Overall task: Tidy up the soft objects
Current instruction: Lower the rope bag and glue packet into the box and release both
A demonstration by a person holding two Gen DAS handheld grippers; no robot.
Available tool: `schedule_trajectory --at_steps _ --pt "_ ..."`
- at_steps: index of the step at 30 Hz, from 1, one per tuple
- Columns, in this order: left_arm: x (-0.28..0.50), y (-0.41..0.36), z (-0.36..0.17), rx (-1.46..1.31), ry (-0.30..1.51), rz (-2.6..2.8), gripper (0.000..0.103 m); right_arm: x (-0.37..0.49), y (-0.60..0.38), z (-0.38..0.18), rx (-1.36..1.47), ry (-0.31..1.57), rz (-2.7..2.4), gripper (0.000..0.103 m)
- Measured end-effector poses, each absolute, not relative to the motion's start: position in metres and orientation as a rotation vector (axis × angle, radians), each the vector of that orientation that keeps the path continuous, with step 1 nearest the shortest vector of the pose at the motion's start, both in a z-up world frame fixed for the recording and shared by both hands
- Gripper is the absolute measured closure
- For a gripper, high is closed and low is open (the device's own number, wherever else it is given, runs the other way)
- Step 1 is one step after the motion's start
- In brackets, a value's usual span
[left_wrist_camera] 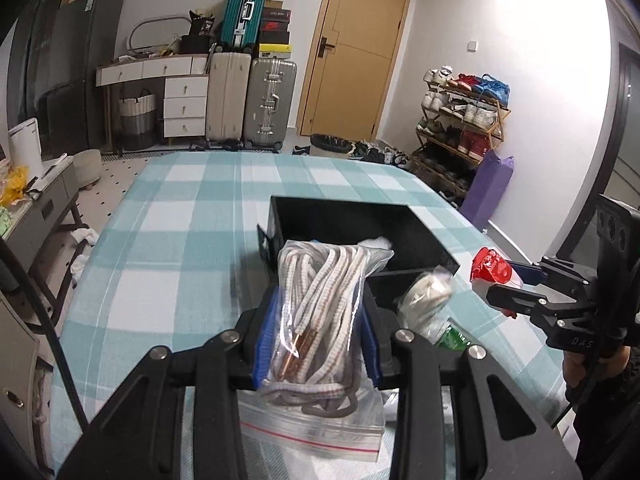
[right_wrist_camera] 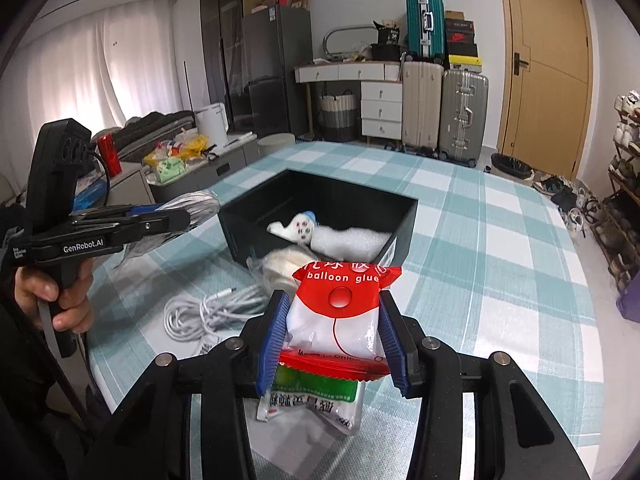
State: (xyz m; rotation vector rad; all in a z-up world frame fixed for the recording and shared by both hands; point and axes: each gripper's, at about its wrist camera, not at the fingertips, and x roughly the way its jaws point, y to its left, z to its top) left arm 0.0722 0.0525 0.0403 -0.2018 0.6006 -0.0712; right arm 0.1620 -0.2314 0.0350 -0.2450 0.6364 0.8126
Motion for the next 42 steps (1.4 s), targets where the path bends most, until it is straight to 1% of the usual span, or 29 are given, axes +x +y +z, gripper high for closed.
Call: schedule_trajectory --at_steps 14,23,42 --pt "0.093 0.043 0.061 -0.149 0.548 -0.057 0.068 0.174 -0.232 0.062 -0.166 0.59 0.809 0.058" --pt "0.11 0.041 0.063 -0.13 0.546 -0.038 0.068 0.191 -0.224 0.071 -0.126 0.587 0.823 0.058" --pt "0.156 0.029 0.044 -0.09 0.616 -0.024 0.068 0.224 -0.193 0.05 -0.126 0.657 0.843 0.058"
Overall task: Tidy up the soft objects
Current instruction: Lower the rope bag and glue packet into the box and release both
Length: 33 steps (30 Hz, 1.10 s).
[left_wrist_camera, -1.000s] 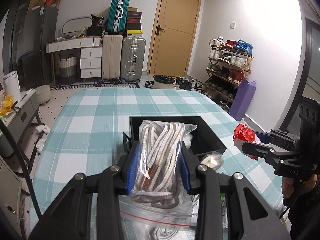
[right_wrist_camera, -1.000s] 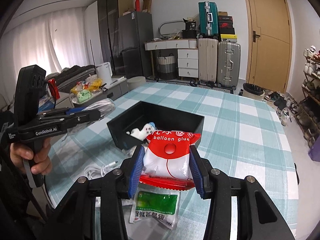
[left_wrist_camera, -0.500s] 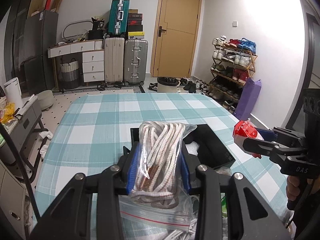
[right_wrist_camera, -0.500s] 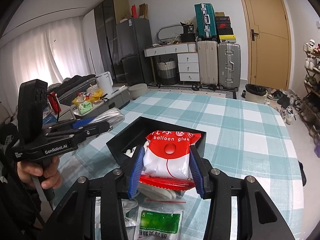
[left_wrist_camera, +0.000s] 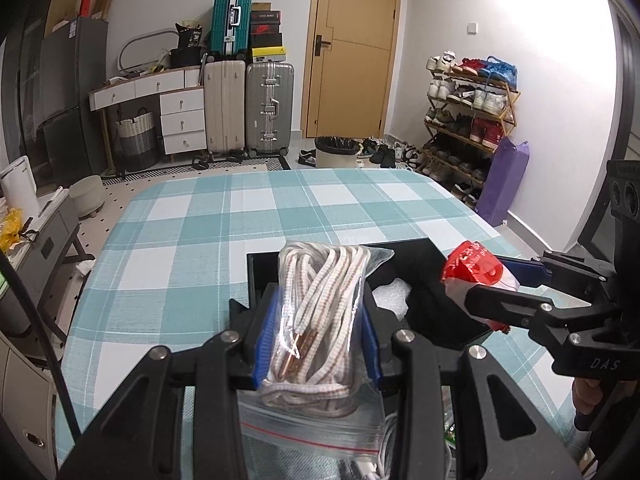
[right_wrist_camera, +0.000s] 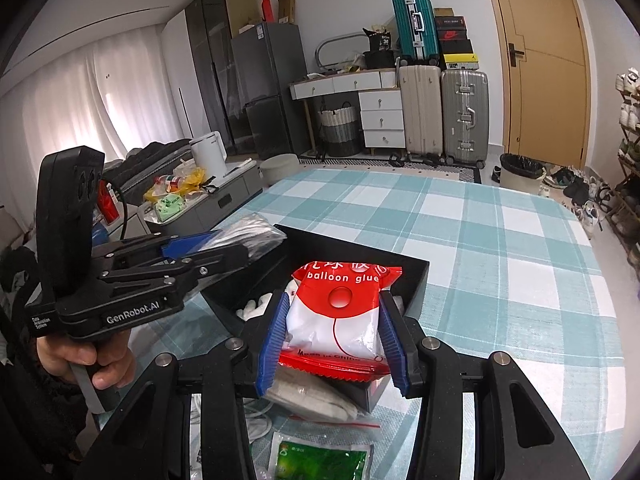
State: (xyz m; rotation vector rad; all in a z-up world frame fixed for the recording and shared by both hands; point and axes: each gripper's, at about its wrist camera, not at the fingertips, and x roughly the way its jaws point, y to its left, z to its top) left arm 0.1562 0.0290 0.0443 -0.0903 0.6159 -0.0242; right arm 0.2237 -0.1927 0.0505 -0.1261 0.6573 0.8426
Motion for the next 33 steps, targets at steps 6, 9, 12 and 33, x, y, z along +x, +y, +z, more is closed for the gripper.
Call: schedule_trajectory --at_steps 6,9,12,33 --pt "0.17 0.023 0.035 -0.064 0.64 -0.033 0.068 0.234 -0.183 0.042 -0.158 0.676 0.831 0.058" --pt "0.172 0.019 0.032 -0.042 0.641 -0.036 0.068 0.237 -0.177 0.038 -0.173 0.681 0.827 0.058" --pt "0.174 0.016 0.03 -0.021 0.647 -0.043 0.067 0.24 -0.171 0.034 -0.19 0.687 0.834 0.058" --pt "0.175 0.002 0.018 0.046 0.754 -0.066 0.064 0.256 -0.162 0.017 -0.229 0.753 0.872 0.058"
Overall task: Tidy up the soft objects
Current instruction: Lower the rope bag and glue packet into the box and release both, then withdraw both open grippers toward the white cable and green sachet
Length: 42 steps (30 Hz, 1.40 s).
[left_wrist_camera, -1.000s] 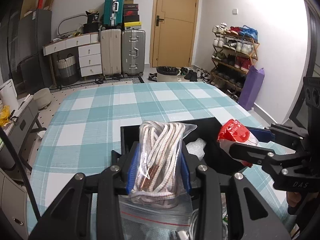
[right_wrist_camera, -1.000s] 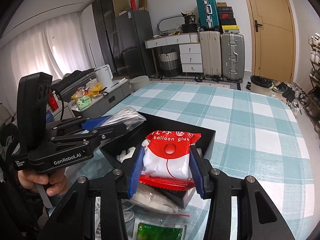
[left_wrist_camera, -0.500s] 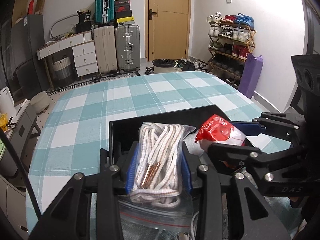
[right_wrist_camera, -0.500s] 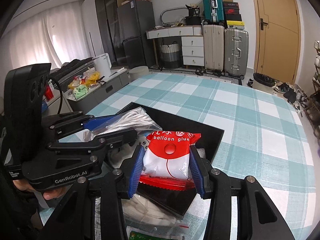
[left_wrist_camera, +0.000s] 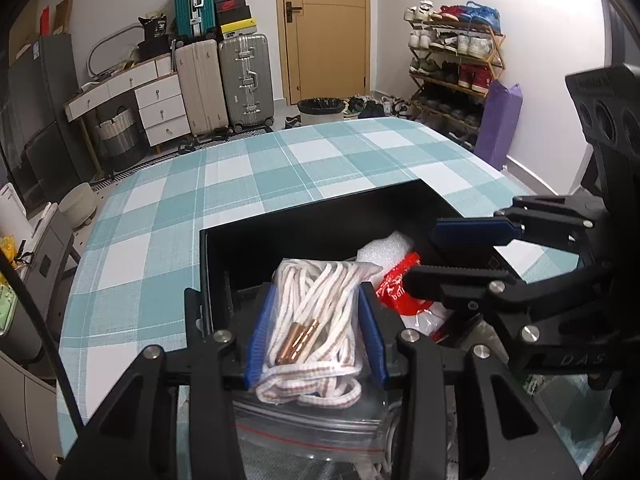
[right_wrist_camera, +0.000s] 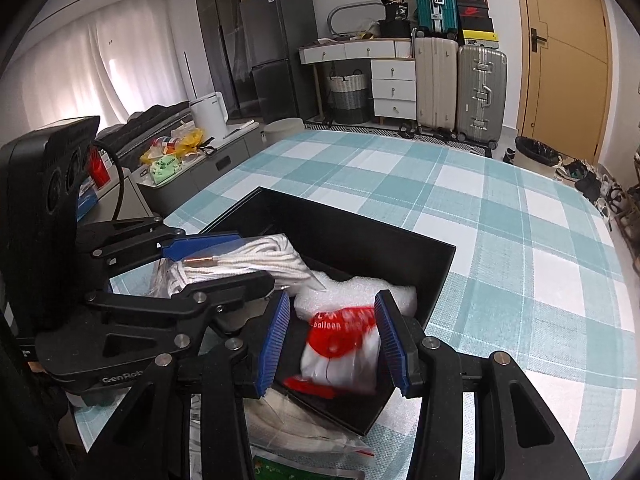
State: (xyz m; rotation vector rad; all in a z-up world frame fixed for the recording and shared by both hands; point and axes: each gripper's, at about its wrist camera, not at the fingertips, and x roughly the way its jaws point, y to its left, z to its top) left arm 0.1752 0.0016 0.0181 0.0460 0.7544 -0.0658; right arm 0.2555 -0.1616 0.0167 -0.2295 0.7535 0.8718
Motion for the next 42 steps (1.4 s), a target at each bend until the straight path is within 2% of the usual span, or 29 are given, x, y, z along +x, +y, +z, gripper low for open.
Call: schedule_trajectory --at_steps 3,6,7,8,10,13,18,22,42 --pt "0.173 -0.001 0.018 0.05 0.765 -0.072 0.061 0.256 -0.162 0.017 -0.23 0.753 0.873 0.056" --pt "0.171 -0.002 0.018 0.061 0.751 -0.061 0.054 0.254 -0.167 0.021 -0.22 0.734 0.861 0.045" --pt "0.171 -0.001 0.018 0.057 0.752 -0.057 0.052 0.253 -0.17 0.024 -0.211 0.723 0.862 0.039" --pt "0.17 0.0 0.02 0.051 0.752 -0.055 0.044 0.25 -0.172 0.026 -0.207 0.714 0.859 0.032" --pt "0.168 0.003 0.021 0.042 0.745 -0.051 0.041 0.245 -0.179 0.032 -0.201 0.694 0.837 0.019" --pt "0.164 0.005 0.024 0.049 0.741 -0.044 0.035 0.24 -0.191 0.039 -0.184 0.676 0.811 0.016" --pt "0.144 0.012 0.037 0.012 0.682 -0.037 0.0 0.233 -0.213 0.044 -0.149 0.676 0.755 0.004" --pt "0.128 0.017 0.043 -0.007 0.661 -0.031 0.0 0.223 -0.229 0.045 -0.13 0.678 0.729 0.001" --pt "0.084 0.029 0.031 -0.042 0.625 -0.024 0.0 0.182 -0.23 0.018 -0.26 0.742 0.728 0.001"
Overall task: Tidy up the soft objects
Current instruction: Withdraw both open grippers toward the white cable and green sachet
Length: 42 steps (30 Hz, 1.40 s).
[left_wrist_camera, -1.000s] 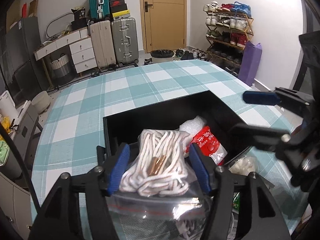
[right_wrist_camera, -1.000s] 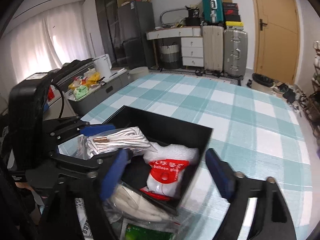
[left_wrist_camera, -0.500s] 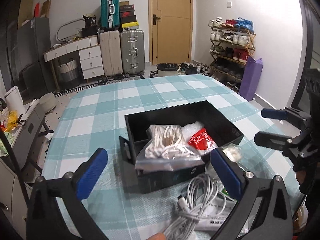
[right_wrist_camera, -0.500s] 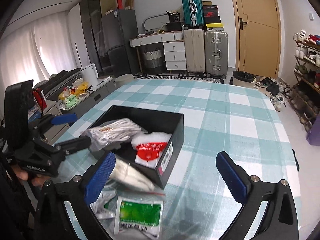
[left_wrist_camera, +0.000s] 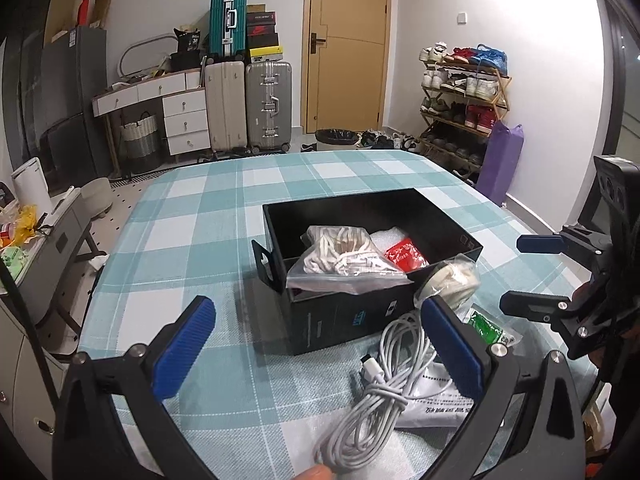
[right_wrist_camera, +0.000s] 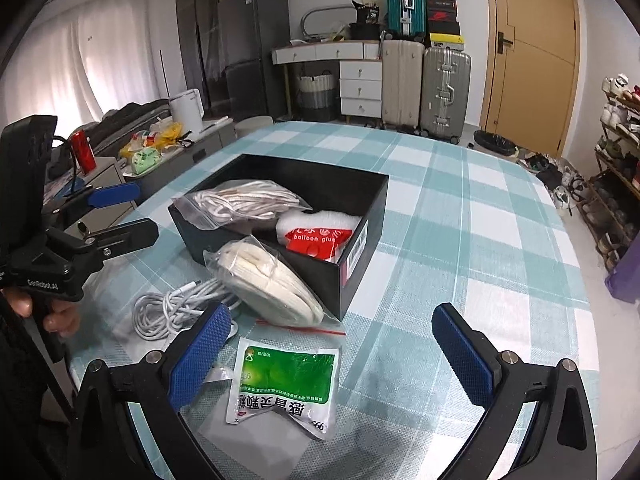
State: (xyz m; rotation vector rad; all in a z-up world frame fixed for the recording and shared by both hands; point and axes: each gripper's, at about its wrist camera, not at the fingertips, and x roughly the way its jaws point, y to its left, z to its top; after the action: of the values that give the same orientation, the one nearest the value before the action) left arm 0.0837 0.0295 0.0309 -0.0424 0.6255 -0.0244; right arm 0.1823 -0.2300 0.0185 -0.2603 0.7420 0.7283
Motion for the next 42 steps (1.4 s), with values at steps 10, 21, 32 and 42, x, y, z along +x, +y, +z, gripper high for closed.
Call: schedule_trajectory --at_steps 10,21,32,42 --pt "0.084 0.029 0.025 -0.024 0.677 -0.072 0.0 0.183 -0.228 0.005 -0.322 0.811 0.717 0.001" --pt "0.083 0.018 0.017 0.028 0.737 -0.12 0.0 0.178 -0.222 -0.008 -0.405 0.874 0.76 0.001" --pt "0.087 0.011 0.002 0.029 0.81 -0.158 0.0 0.171 -0.214 -0.021 -0.444 0.903 0.817 0.001" --pt "0.09 0.006 -0.007 0.031 0.848 -0.178 0.0 0.169 -0.212 -0.022 -0.437 0.911 0.83 0.001"
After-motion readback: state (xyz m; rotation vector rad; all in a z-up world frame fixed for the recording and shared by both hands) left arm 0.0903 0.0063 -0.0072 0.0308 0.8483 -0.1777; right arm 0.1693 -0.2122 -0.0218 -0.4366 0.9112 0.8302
